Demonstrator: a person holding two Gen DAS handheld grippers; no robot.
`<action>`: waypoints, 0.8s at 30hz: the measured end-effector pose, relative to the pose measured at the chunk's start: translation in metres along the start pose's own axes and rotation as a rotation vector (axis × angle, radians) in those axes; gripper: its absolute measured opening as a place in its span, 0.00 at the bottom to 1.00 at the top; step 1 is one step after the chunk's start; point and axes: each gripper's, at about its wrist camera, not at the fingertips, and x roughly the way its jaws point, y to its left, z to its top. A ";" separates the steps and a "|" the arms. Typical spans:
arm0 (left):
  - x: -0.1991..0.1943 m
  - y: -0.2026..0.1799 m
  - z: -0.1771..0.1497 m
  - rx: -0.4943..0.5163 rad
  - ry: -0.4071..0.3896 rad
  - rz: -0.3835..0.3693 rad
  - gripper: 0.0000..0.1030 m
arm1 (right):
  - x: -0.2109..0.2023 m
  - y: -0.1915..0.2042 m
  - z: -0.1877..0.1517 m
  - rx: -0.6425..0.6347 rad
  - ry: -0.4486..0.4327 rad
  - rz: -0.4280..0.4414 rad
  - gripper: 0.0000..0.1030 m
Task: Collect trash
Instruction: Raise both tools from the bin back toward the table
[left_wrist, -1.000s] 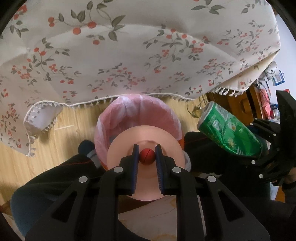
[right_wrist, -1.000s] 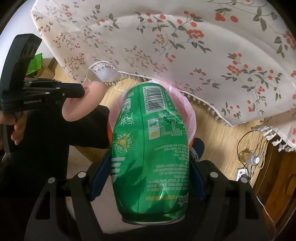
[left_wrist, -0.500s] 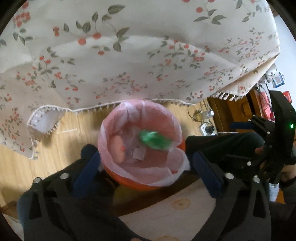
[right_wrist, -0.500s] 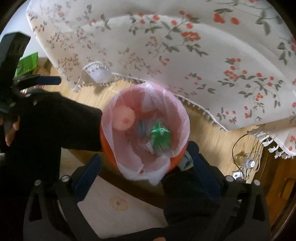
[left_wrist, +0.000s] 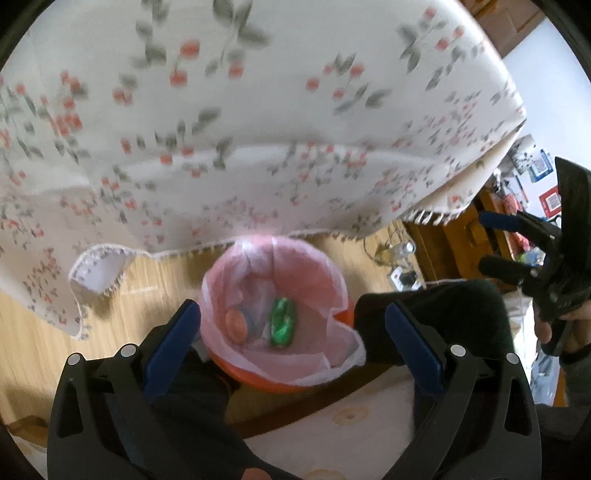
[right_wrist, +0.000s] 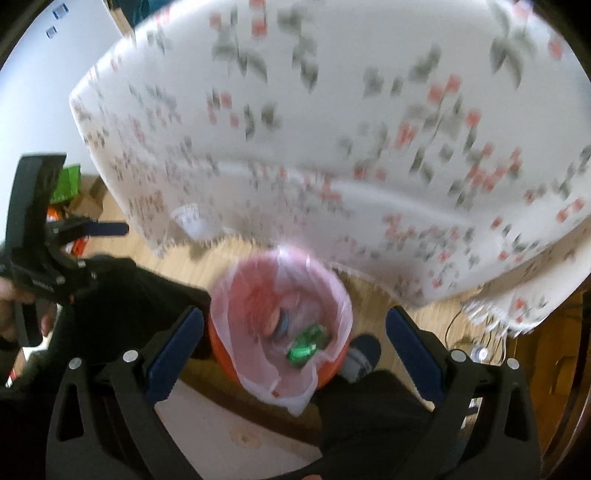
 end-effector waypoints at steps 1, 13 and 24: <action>-0.008 -0.002 0.004 0.004 -0.018 -0.002 0.94 | -0.007 0.001 0.004 0.002 -0.019 -0.001 0.95; -0.095 -0.028 0.055 0.090 -0.202 0.004 0.94 | -0.085 0.001 0.060 -0.030 -0.204 -0.006 0.95; -0.146 -0.038 0.123 0.171 -0.330 0.054 0.94 | -0.133 -0.020 0.110 -0.023 -0.339 -0.041 0.95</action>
